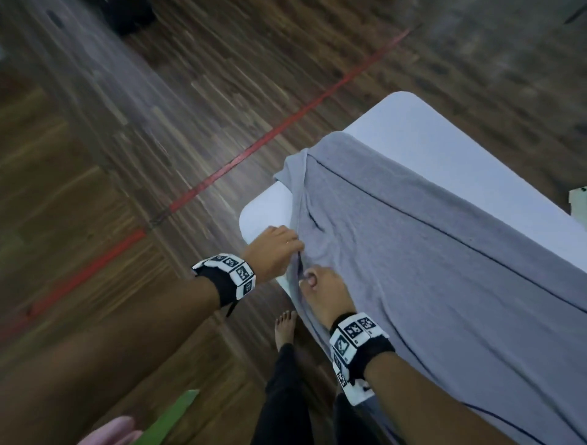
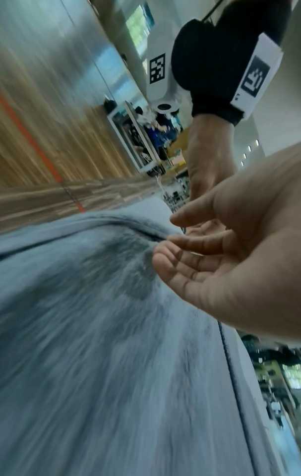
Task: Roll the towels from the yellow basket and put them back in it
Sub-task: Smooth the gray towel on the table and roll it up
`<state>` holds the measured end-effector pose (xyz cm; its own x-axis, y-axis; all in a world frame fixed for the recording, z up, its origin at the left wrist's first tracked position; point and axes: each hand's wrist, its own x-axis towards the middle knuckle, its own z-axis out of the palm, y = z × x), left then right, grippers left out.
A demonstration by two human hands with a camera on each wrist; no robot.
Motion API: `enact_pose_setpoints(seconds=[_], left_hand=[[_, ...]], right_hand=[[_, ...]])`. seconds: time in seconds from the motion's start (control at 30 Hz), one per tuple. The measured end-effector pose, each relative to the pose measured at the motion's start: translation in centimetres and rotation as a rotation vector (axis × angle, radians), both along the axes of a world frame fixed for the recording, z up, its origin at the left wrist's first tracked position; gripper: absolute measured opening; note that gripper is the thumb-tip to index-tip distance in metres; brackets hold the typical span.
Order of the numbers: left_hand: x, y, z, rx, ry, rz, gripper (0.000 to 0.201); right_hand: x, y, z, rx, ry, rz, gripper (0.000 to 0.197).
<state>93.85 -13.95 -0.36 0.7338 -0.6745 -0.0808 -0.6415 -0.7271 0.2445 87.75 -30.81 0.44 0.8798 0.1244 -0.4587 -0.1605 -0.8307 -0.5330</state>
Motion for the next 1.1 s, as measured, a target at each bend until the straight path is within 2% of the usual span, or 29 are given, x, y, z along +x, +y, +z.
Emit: enact_pose_setpoints(seconds=[0.13, 0.23, 0.33, 0.47, 0.6, 0.73, 0.9, 1.0, 1.1], left_hand=[[8.0, 0.3, 0.3, 0.162, -0.047, -0.126, 0.036], [13.0, 0.1, 0.5, 0.319, -0.019, -0.203, 0.043], [16.1, 0.1, 1.6, 0.533, -0.023, -0.306, 0.033], [17.8, 3.3, 1.9, 0.538, -0.015, -0.385, 0.033], [16.5, 9.1, 1.2, 0.407, -0.055, -0.369, 0.028], [13.3, 13.8, 0.2, 0.345, -0.07, -0.248, 0.033], [8.7, 17.3, -0.8, 0.281, -0.108, -0.094, 0.041], [6.2, 18.0, -1.7, 0.371, -0.106, 0.04, 0.044], [3.5, 17.0, -1.8, 0.684, 0.085, 0.195, 0.049]], right_hand=[[4.7, 3.5, -0.4, 0.005, -0.008, -0.126, 0.017], [6.4, 5.0, -0.7, -0.095, 0.074, -0.144, 0.031], [6.9, 5.6, -0.7, -0.207, 0.074, -0.098, 0.021], [6.5, 6.3, -0.2, -0.168, 0.018, -0.094, 0.017], [5.0, 8.0, 0.5, -0.067, 0.009, -0.038, 0.008], [3.6, 9.4, 0.3, 0.023, 0.038, 0.014, 0.013], [1.6, 10.4, 0.4, 0.046, 0.065, 0.086, 0.013], [0.6, 11.0, -0.2, 0.071, 0.094, 0.132, 0.016], [-0.4, 10.7, -0.7, 0.151, 0.236, 0.227, 0.034]])
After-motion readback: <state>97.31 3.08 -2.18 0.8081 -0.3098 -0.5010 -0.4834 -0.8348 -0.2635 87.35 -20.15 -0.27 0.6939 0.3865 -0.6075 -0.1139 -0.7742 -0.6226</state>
